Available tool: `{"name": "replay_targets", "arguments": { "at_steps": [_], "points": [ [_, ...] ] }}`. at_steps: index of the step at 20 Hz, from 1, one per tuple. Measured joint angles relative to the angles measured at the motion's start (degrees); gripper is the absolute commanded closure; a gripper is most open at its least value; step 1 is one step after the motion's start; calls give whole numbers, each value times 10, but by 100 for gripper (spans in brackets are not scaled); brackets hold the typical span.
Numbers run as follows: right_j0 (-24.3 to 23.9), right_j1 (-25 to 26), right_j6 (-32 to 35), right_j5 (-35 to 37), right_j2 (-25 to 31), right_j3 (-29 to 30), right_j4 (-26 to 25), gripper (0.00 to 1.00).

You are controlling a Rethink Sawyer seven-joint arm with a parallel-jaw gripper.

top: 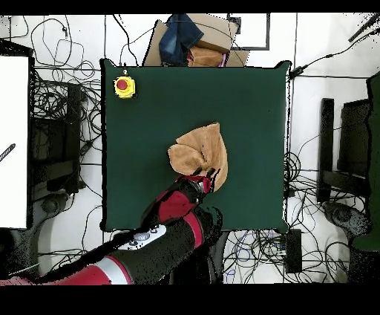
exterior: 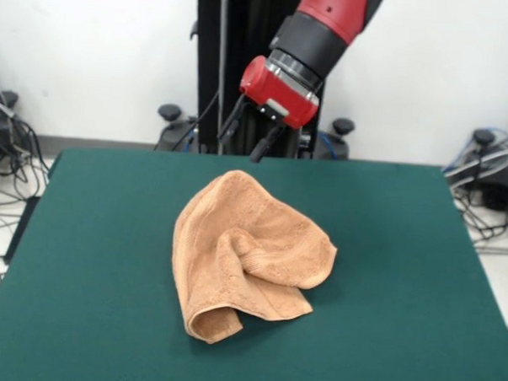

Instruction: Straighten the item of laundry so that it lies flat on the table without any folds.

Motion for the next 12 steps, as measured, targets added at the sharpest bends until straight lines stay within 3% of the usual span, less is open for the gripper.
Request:
{"name": "replay_targets", "arguments": {
  "at_steps": [12],
  "points": [
    [18, 62, 0, 0, -20, 0, 34, 0]
  ]
}}
